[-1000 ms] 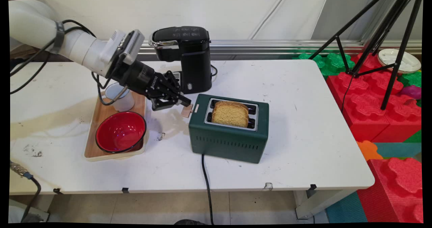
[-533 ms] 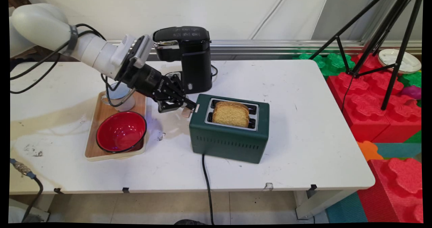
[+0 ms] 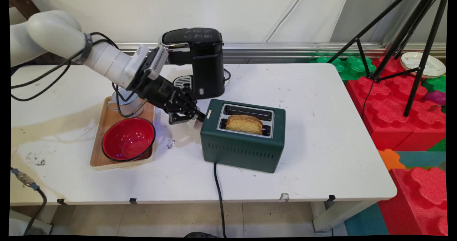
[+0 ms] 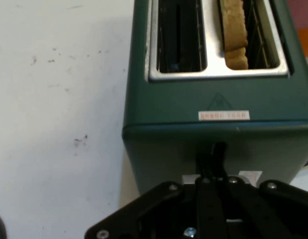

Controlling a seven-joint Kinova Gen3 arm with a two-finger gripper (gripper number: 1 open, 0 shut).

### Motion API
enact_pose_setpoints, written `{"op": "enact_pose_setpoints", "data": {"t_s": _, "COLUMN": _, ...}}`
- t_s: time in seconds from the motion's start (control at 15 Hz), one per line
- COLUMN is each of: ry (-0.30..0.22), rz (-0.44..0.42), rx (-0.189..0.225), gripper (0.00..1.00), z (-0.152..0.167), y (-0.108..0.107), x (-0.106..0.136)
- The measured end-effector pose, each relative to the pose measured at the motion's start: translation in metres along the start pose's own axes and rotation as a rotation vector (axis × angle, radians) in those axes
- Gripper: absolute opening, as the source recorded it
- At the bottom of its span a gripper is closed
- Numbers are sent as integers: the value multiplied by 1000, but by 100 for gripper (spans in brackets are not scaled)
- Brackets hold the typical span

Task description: Press the toaster switch

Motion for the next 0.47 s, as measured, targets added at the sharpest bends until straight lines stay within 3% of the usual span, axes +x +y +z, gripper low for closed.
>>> {"op": "enact_pose_setpoints", "data": {"t_s": 0.47, "ry": -42, "rz": 3, "rx": -29, "gripper": 0, "z": 6, "y": 2, "x": -18}}
